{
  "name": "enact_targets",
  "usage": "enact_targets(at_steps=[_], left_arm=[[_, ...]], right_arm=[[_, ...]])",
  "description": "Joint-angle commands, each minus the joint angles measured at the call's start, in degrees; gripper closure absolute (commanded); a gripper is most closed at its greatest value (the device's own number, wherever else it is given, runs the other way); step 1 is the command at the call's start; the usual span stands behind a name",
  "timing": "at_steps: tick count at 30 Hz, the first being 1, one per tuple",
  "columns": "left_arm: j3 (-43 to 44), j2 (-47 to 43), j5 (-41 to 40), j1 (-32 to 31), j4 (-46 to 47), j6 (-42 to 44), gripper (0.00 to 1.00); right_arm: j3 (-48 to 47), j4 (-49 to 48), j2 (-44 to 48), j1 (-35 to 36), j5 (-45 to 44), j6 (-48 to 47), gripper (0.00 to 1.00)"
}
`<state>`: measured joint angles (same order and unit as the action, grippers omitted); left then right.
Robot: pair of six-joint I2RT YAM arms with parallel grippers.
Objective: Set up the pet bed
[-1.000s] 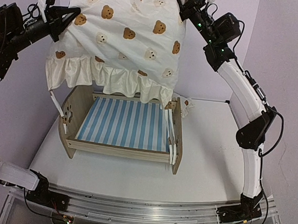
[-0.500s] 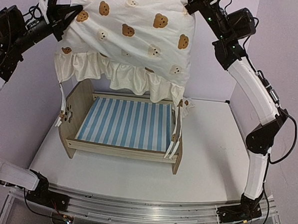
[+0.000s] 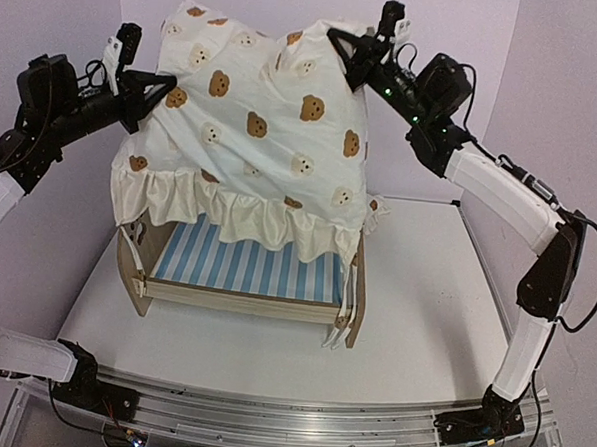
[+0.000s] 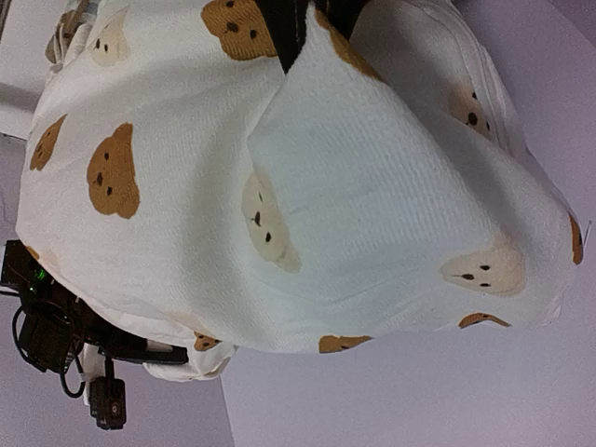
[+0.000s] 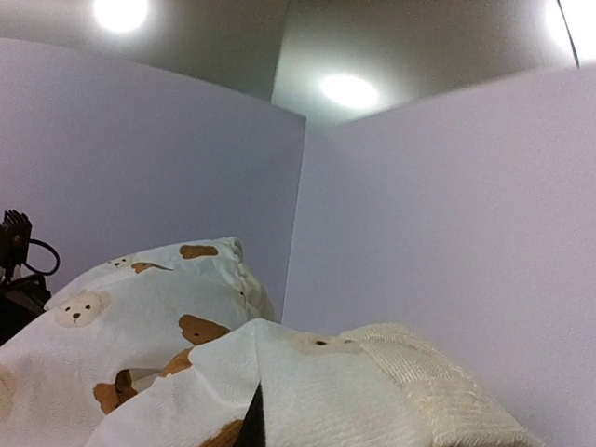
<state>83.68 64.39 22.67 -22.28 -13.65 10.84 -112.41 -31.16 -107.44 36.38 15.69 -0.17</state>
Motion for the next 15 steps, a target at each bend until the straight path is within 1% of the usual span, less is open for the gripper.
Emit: enact_targets(at_steps=[1, 2, 3, 4, 5, 7, 8, 10, 11, 12, 15], left_arm=[[-2.63, -1.95, -4.81, 0.12, -1.24, -8.45, 1.0], [-3.19, -1.98, -5.51, 0.13, -1.8, -9.31, 1.0], [-4.04, -2.06, -6.09, 0.13, -2.53, -10.12, 1.0], [-5.26, -2.18, -6.44, 0.13, -2.92, -12.35, 1.0], [-6.61, -2.35, -6.49, 0.13, -3.29, -13.49, 1.0], [-9.26, -2.75, -6.66, 0.15, -3.33, -15.06, 1.0], [-10.07, -2.77, -7.14, 0.2, -3.29, -15.77, 1.0], [-11.31, -2.47, -7.91, 0.22, -2.96, -16.31, 1.0], [-11.72, -2.37, -8.22, 0.22, -2.79, -16.49, 1.0], [-12.1, -2.21, -8.46, 0.26, -2.69, -16.66, 1.0], [-12.64, -1.79, -9.2, 0.22, -2.81, -17.08, 1.0]], right_arm=[[7.65, 2.91, -0.73, -0.08, -9.77, 7.6, 1.0], [8.81, 4.3, -0.69, -0.08, -11.03, 8.88, 0.98], [10.39, 6.05, -0.58, -0.14, -12.12, 9.93, 0.89], [11.98, 8.52, -0.53, -0.29, -12.79, 11.48, 0.74], [13.22, 11.49, -0.2, -0.43, -13.7, 12.84, 0.61], [14.54, 18.86, 0.7, -0.83, -15.37, 15.42, 0.38], [14.74, 22.14, 1.34, -1.13, -16.3, 16.28, 0.3], [14.55, 32.36, 2.35, -1.77, -17.28, 18.44, 0.1], [14.38, 36.09, 2.83, -2.15, -16.65, 19.18, 0.04], [14.25, 39.92, 3.42, -2.36, -15.89, 19.75, 0.02], [15.42, 48.06, 5.97, -2.4, -9.66, 20.62, 0.02]])
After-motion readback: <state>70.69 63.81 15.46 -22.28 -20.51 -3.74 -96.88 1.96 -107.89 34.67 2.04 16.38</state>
